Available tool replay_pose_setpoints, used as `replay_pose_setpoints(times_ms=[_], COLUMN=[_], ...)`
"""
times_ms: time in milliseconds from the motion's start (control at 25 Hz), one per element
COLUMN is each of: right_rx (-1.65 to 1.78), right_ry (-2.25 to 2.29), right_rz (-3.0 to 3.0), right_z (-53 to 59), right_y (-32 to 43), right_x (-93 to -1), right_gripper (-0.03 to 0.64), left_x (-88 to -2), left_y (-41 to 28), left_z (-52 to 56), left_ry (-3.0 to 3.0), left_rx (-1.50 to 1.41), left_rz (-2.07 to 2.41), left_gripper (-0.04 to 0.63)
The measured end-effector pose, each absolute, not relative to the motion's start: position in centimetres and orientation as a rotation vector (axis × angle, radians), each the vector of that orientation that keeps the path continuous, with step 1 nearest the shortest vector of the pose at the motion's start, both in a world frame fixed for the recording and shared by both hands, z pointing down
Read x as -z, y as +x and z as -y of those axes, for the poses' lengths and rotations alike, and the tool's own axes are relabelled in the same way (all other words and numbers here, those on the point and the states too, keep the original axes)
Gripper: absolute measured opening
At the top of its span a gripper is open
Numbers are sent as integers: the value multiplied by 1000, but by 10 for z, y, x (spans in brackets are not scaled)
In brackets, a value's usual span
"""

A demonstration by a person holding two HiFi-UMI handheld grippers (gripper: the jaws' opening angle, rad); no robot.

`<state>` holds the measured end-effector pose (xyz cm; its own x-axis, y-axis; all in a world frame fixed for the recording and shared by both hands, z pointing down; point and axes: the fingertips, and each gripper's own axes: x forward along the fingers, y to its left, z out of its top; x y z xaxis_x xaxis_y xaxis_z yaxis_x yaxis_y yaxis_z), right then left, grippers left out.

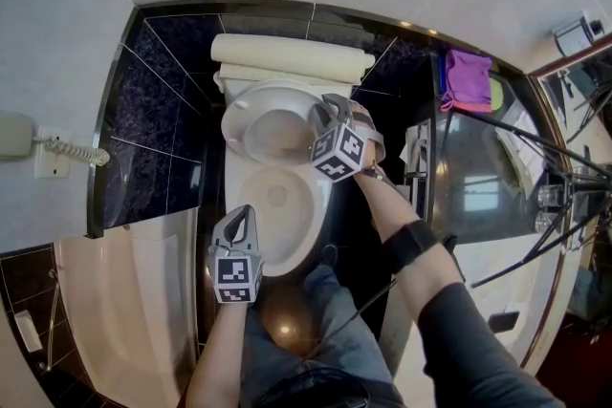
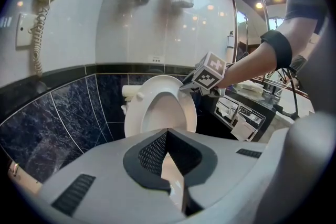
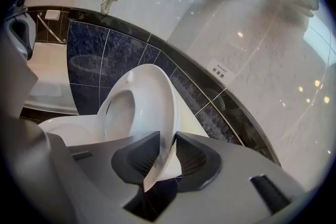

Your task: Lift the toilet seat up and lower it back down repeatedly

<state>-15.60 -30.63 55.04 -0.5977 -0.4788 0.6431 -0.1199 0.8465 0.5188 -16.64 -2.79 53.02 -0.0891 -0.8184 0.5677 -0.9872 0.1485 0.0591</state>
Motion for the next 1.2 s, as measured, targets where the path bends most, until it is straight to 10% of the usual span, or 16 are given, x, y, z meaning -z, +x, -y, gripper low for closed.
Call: replay_pose_setpoints(times_ms=[1200], right_rx=[669], right_ry=[445], right_rz=[2157], right_z=[143], right_y=[-87], right_x=[-541], right_gripper=[92], left_x=[-589], left_y=[-137], left_z=[-35], left_ry=[1724], left_rx=[-516], left_rz=[1790], left_gripper=[0])
